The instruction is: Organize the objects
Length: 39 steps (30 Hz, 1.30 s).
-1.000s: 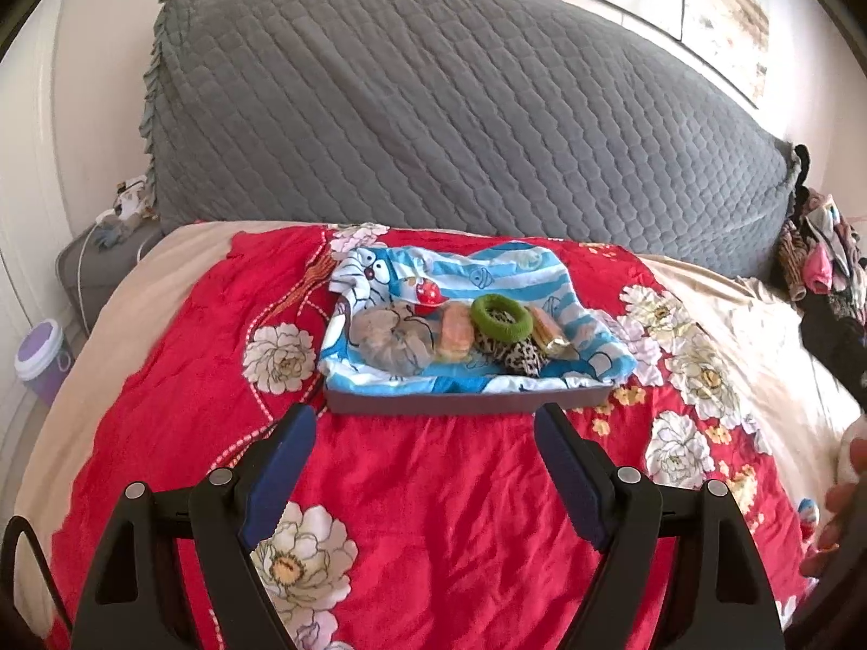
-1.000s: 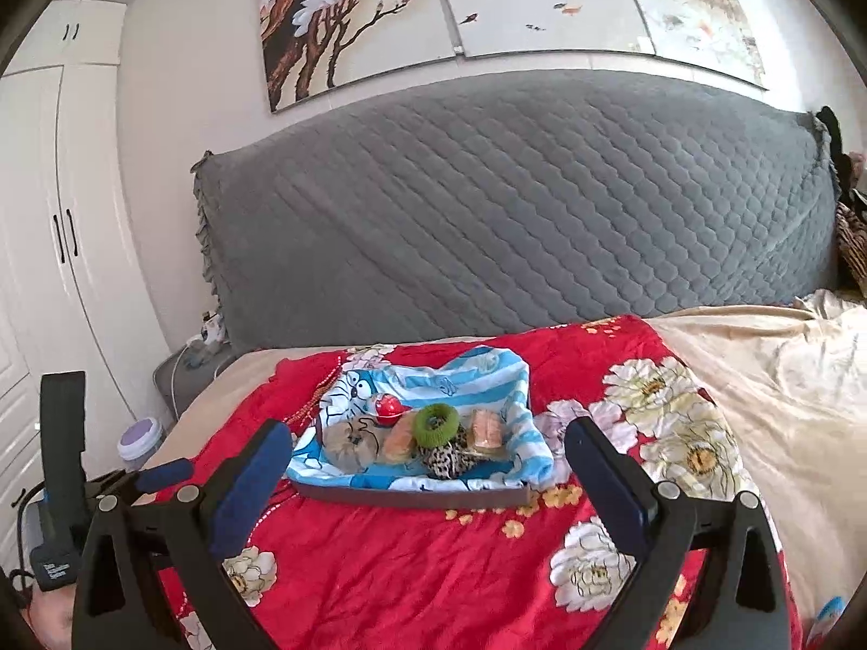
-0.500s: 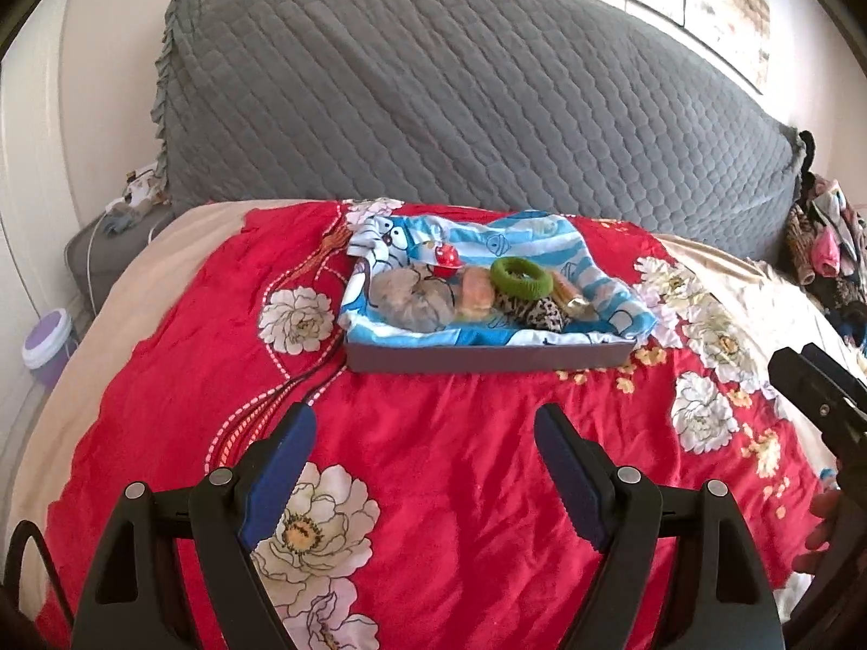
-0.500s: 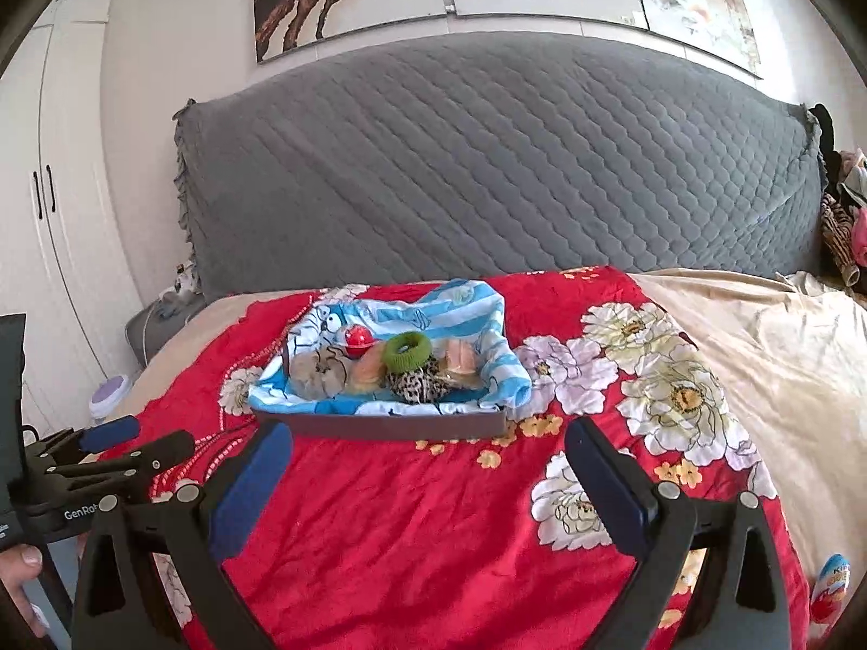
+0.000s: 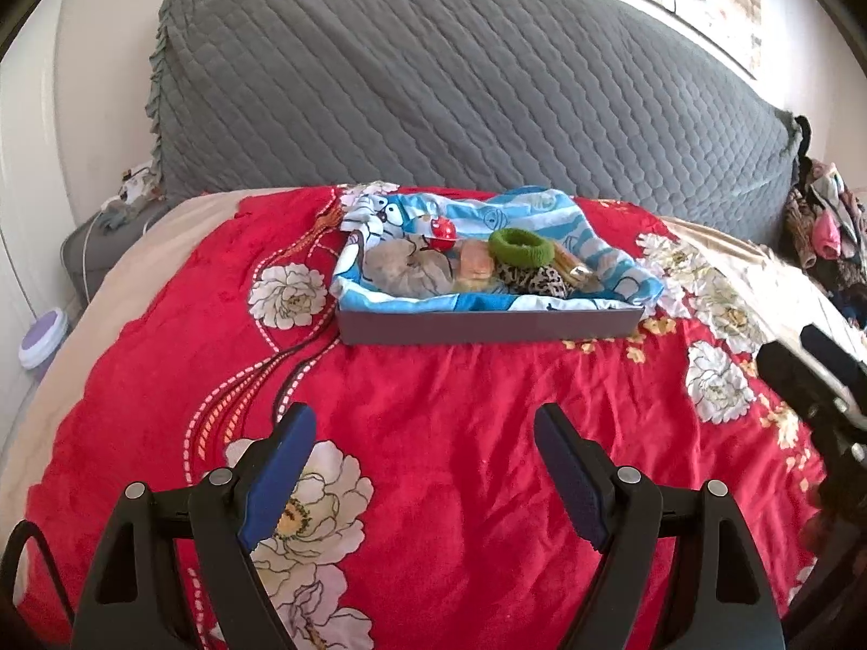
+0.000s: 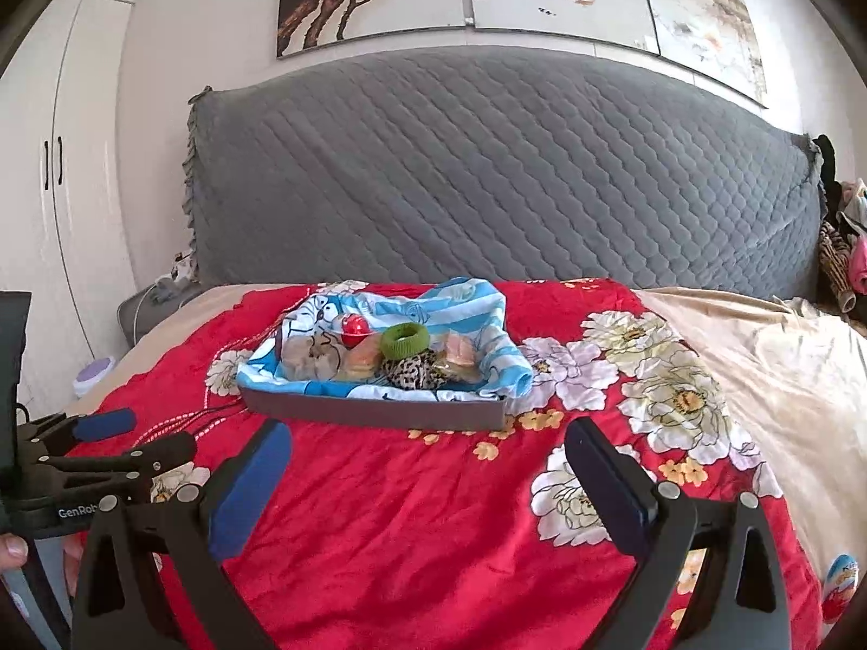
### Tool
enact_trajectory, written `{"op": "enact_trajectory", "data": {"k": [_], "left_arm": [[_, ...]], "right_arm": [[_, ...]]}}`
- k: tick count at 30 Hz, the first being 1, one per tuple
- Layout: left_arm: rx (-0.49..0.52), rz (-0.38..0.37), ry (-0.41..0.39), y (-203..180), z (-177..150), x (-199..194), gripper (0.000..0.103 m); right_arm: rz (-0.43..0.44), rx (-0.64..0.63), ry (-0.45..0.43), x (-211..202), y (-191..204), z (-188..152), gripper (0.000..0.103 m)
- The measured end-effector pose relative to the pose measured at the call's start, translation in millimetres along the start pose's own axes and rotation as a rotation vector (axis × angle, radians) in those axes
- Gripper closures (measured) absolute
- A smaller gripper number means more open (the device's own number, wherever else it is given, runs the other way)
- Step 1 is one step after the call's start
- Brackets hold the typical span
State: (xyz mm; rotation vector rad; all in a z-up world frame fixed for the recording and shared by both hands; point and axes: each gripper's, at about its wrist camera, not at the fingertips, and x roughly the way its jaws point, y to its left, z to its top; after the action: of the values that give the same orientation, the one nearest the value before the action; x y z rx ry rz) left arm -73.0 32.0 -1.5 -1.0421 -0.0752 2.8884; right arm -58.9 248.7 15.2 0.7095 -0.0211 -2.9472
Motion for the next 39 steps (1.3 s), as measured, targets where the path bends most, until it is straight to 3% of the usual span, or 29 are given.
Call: {"op": "enact_trajectory", "data": {"k": [10,16,21,28,39], "left_arm": [[0.038,-0.014,-0.019,-7,-8,2,0.019],[0.017,-0.041,0.007,-5,-11,8,0.019],[-0.037,-0.017,0.032,5,-17,18,0.019],[-0.009,0.028,0.044,5,-27,28,0.019],[0.011,0.022,0.048,1,-36,36,0.019]], "right_arm": [[-0.021,-0.015,0.04,14,3,-25,0.001],[-0.016,-0.013,0.029,15,1,-29,0.001],[-0.025,-0.022,0.049,18,1,-34,0.001],[-0.035,-0.03,0.112,28,1,-43,0.001],[-0.053,-0.025,0.124,31,1,-53,0.001]]}}
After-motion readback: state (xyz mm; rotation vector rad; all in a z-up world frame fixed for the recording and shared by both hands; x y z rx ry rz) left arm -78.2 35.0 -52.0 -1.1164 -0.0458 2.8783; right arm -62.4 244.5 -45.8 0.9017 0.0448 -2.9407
